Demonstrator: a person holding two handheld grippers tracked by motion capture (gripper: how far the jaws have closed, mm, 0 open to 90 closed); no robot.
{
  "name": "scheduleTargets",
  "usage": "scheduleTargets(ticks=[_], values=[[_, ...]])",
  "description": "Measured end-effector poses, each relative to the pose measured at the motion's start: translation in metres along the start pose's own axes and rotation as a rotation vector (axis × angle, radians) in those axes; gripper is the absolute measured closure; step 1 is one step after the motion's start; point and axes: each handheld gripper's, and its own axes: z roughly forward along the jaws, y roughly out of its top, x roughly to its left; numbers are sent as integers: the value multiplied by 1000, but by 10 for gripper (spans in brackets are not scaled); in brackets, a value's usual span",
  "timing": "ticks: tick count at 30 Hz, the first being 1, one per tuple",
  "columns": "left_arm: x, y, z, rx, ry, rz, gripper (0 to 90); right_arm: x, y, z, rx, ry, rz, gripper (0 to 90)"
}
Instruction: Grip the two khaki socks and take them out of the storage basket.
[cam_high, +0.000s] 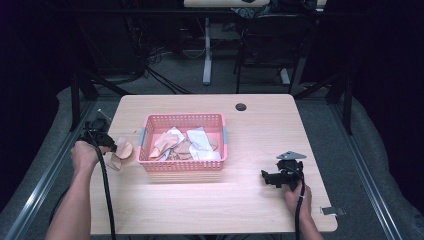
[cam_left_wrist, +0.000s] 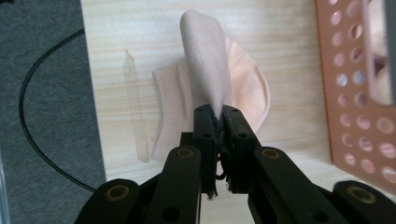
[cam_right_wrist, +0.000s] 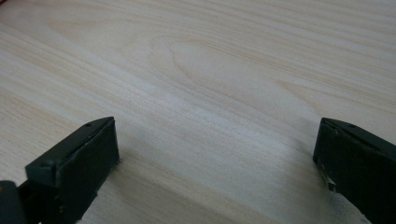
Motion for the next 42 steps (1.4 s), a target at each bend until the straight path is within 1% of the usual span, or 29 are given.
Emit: scheduleTargets(ticks=[1,3,5,7,9,10,11,12,13,15,17,18,19,22,27,28,29,31,36,37,38,39,42], values=[[1,-1,2,14,5,10,844,0,0,0,0,0,0,0],[2,-3,5,9,-11,-6,827,0,0,0,0,0,0,0],[2,-3,7,1,-13,-5,795,0,0,0,0,0,0,0],[2,-3,5,11,-21,-3,698,0,0,0,0,0,0,0],[2,-2,4,3,-27,-3,600,0,0,0,0,0,0,0],[1,-2,0,-13,-11,-2,543,0,0,0,0,0,0,0],[2,-2,-2,-13,-17,3,497,0,0,0,0,0,0,0],[2,-2,-4,-21,-22,-6,455,0,0,0,0,0,0,0],[2,-1,-8,-33,-18,-4,409,0,0,0,0,0,0,0],[2,1,-17,-55,-20,1,341,0,0,0,0,0,0,0],[1,4,-27,-72,-18,15,286,0,0,0,0,0,0,0],[0,5,-33,-81,-23,24,274,0,0,0,0,0,0,0],[-2,7,-38,-94,-14,32,268,0,0,0,0,0,0,0],[-8,11,-50,-125,-9,53,233,0,0,0,0,0,0,0],[-21,18,-65,-152,2,91,154,0,0,0,0,0,0,0],[-23,19,-66,-149,1,99,151,0,0,0,0,0,-1,0],[-26,20,-67,-152,-5,104,142,0,0,0,0,0,0,0],[-32,22,-68,-160,0,115,116,0,0,0,0,0,0,0],[-47,28,-68,-150,-5,163,76,0,0,0,0,0,0,0],[-50,29,-67,-154,-5,168,66,0,0,0,0,0,0,0],[-50,29,-67,-154,-5,168,59,0,0,0,0,0,0,0],[-56,32,-68,-154,-1,181,53,0,0,0,0,0,0,0],[-65,35,-67,-155,-4,197,27,0,0,0,0,0,0,0]])
